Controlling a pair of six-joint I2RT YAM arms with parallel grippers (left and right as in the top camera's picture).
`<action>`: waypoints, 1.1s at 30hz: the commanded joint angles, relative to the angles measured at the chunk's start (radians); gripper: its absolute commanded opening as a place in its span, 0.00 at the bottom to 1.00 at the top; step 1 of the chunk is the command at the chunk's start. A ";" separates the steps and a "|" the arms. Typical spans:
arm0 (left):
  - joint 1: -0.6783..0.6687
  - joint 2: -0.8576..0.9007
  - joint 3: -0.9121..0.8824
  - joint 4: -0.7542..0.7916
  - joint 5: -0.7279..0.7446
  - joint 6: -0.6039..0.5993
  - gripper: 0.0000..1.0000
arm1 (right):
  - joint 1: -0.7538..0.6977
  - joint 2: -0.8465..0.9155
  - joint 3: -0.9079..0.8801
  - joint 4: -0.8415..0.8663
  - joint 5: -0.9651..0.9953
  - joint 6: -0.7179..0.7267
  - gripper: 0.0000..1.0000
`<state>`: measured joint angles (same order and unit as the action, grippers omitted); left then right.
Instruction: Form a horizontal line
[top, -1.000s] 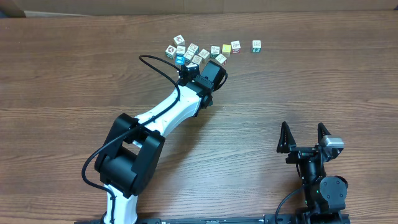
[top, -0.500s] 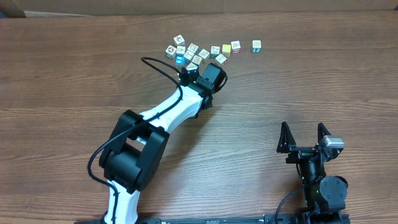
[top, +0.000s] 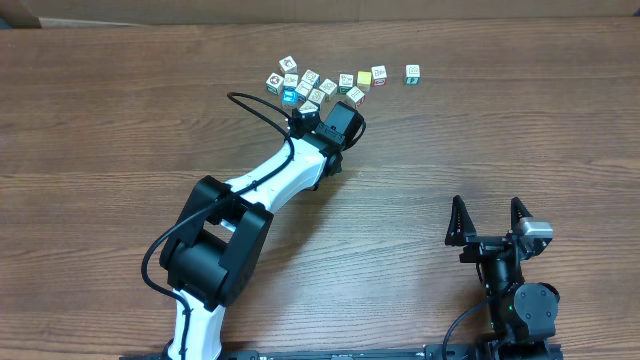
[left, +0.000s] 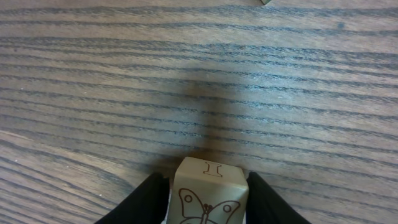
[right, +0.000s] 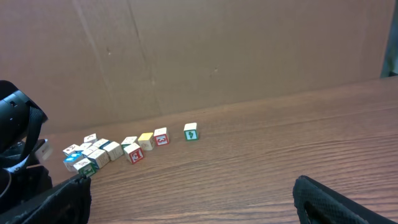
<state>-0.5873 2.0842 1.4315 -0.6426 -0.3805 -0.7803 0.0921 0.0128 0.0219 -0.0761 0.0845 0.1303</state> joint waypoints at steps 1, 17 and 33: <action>0.005 0.019 -0.005 0.001 -0.018 -0.010 0.35 | -0.003 -0.010 -0.014 0.004 -0.001 -0.005 1.00; 0.005 0.019 -0.005 -0.019 0.014 -0.005 0.29 | -0.003 -0.010 -0.014 0.004 0.000 -0.005 1.00; 0.005 0.019 -0.005 -0.019 0.036 0.052 0.30 | -0.003 -0.010 -0.014 0.004 -0.001 -0.004 1.00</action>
<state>-0.5873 2.0842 1.4315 -0.6544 -0.3744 -0.7574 0.0921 0.0128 0.0219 -0.0765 0.0845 0.1303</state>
